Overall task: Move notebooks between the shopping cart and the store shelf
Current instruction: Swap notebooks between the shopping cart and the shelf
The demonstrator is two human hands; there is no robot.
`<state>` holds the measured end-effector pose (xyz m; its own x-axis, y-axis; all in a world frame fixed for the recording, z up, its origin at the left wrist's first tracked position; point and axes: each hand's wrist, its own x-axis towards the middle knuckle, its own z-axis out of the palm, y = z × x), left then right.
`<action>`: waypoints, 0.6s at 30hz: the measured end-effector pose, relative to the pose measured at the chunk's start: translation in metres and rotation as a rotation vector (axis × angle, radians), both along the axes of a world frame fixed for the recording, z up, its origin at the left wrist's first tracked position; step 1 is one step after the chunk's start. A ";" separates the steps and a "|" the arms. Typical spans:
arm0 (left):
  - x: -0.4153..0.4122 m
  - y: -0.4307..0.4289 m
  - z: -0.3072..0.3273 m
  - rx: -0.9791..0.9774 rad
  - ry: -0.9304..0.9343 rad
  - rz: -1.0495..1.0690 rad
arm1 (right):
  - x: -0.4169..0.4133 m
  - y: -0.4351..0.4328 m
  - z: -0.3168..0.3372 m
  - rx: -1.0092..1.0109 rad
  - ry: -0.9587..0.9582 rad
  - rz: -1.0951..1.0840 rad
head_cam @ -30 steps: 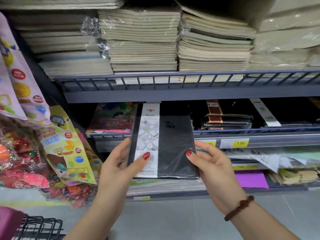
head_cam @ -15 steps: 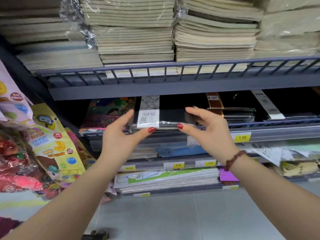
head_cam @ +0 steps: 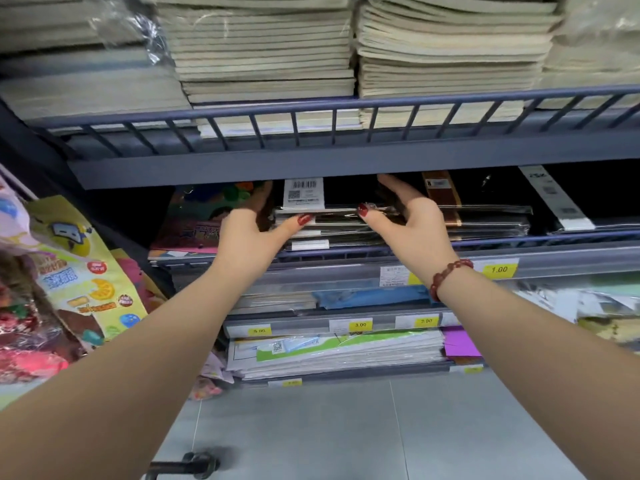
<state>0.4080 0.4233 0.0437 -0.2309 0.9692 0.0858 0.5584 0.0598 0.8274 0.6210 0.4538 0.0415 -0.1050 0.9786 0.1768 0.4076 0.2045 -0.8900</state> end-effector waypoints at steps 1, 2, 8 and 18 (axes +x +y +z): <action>0.000 -0.003 -0.004 -0.022 0.036 -0.005 | 0.002 -0.002 -0.003 -0.008 -0.026 0.037; 0.002 -0.006 -0.007 -0.051 0.025 -0.016 | 0.004 -0.003 -0.005 -0.023 -0.077 0.068; 0.005 -0.005 -0.022 -0.059 -0.023 -0.020 | 0.007 0.001 -0.010 -0.043 -0.492 0.015; 0.005 -0.015 -0.026 0.098 -0.010 0.044 | 0.006 -0.005 -0.019 -0.020 -0.339 -0.066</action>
